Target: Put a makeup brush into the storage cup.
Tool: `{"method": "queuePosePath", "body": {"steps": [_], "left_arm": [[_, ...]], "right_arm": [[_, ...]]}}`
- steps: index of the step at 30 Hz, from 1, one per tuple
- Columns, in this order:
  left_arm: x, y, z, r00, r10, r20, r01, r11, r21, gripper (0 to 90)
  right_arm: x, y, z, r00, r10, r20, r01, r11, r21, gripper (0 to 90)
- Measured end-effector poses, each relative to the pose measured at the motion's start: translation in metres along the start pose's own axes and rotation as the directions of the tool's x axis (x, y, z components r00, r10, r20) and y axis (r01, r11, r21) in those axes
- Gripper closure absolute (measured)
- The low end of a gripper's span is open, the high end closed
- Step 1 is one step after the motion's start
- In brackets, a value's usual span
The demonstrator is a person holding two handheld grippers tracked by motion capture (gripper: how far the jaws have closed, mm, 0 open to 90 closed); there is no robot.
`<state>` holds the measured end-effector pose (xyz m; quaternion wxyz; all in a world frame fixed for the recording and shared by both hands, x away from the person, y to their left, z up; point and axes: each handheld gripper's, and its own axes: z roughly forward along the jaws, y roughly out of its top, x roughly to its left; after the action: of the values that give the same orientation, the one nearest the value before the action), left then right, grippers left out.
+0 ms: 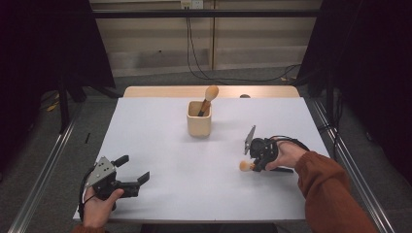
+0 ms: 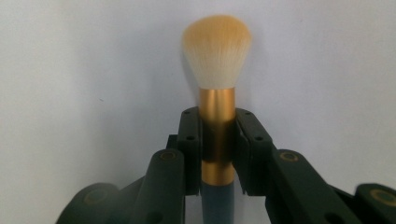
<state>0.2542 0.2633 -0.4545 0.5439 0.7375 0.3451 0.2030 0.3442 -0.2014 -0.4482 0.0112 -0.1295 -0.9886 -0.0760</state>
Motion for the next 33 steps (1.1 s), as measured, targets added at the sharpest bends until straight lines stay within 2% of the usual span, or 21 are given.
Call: {"method": "queuePosePath", "body": {"steps": [13,17,22,23,26,30,32,33], "left_arm": [[0.0,0.0,0.0,1.0,-0.002,0.003,0.002,1.0,-0.005,2.6],[0.0,0.0,0.0,0.9999,-0.013,0.003,0.013,0.9999,-0.011,2.6],[0.0,0.0,0.0,1.0,-0.004,0.0,0.004,0.9999,-0.01,2.6],[0.0,0.0,0.0,1.0,-0.005,0.0,0.005,0.9999,-0.011,2.6],[0.0,0.0,0.0,1.0,-0.006,-0.002,0.006,0.9999,-0.01,2.6],[0.0,0.0,0.0,1.0,-0.005,0.0,0.005,1.0,-0.008,2.6],[0.0,0.0,0.0,1.0,-0.004,0.0,0.004,0.9999,-0.01,2.6],[0.0,0.0,0.0,1.0,-0.001,-0.001,0.001,0.9999,-0.01,2.6]], "right_arm": [[-0.002,-0.001,-0.001,0.9996,0.023,-0.013,-0.023,1.0,-0.005,74.9],[-0.002,-0.002,-0.004,0.9997,0.026,0.002,-0.026,1.0,-0.018,74.9],[-0.002,-0.006,-0.012,0.9977,0.062,0.027,-0.06,0.997,-0.048,74.9],[-0.005,-0.008,-0.014,0.9977,0.061,0.031,-0.059,0.996,-0.069,74.9],[-0.007,-0.012,-0.019,0.9941,0.094,0.055,-0.088,0.992,-0.087,74.9],[-0.009,-0.015,-0.026,0.987,0.146,0.066,-0.136,0.981,-0.136,74.9],[-0.009,-0.016,-0.03,0.982,0.164,0.094,-0.147,0.976,-0.162,74.9],[-0.01,-0.017,-0.031,0.9824,0.159,0.097,-0.141,0.975,-0.171,74.9]]}}
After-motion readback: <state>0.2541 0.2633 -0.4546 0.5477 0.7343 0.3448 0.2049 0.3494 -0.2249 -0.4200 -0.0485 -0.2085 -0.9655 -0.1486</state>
